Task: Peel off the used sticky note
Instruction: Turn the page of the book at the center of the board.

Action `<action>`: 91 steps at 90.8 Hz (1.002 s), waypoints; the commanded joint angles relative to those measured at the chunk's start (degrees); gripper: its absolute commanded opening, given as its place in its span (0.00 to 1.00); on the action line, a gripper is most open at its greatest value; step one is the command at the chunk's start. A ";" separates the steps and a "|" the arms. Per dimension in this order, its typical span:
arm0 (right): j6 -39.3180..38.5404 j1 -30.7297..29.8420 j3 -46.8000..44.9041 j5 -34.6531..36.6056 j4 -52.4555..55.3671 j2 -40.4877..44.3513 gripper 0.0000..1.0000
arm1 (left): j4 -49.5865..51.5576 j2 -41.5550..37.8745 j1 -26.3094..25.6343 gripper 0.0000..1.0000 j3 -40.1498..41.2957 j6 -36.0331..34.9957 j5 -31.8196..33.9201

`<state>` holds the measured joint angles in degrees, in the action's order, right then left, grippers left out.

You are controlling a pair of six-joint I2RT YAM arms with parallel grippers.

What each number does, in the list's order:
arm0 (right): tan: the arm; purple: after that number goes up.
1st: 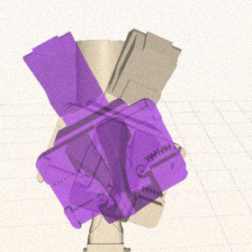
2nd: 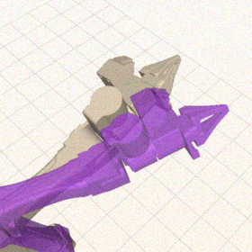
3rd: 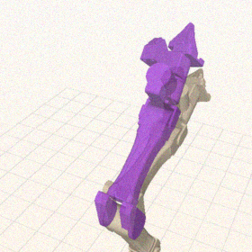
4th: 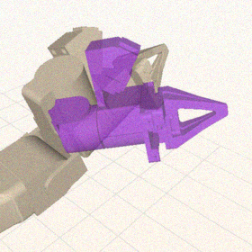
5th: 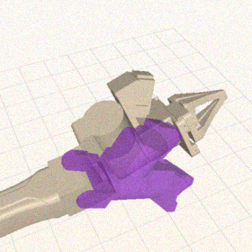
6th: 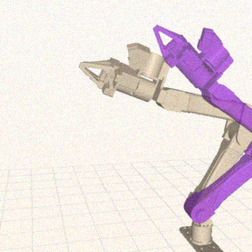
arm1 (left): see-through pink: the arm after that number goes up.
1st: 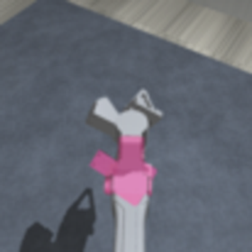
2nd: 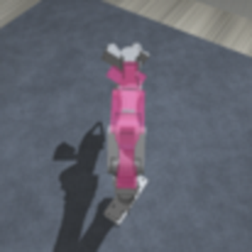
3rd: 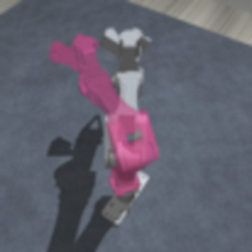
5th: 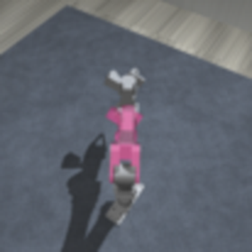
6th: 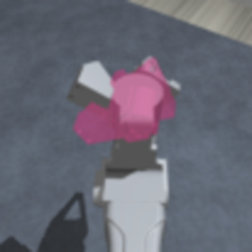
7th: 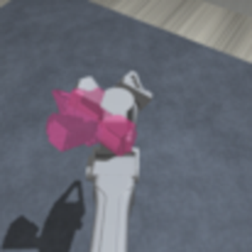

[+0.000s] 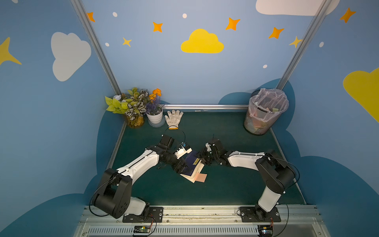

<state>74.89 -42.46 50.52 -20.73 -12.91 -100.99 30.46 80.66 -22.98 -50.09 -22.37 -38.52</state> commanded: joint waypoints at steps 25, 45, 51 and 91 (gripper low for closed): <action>1.04 0.24 0.52 4.06 6.48 7.64 0.00 | 0.71 -6.73 -9.16 0.93 1.19 -5.85 19.75; 2.07 0.31 1.86 3.15 8.75 6.69 0.00 | -2.78 -9.73 -17.22 0.98 4.52 -7.26 28.93; 2.75 0.34 1.77 3.07 8.27 6.03 0.00 | -4.40 -9.71 -19.14 0.99 5.38 -7.36 30.41; 4.37 0.28 2.22 2.83 7.47 4.67 0.00 | -12.48 -0.62 -26.50 0.98 4.88 -7.47 41.69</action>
<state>78.67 -42.35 50.78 -17.65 -5.26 -95.77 20.64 78.30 -48.71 -44.14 -29.41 -0.45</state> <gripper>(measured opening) 0.049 0.984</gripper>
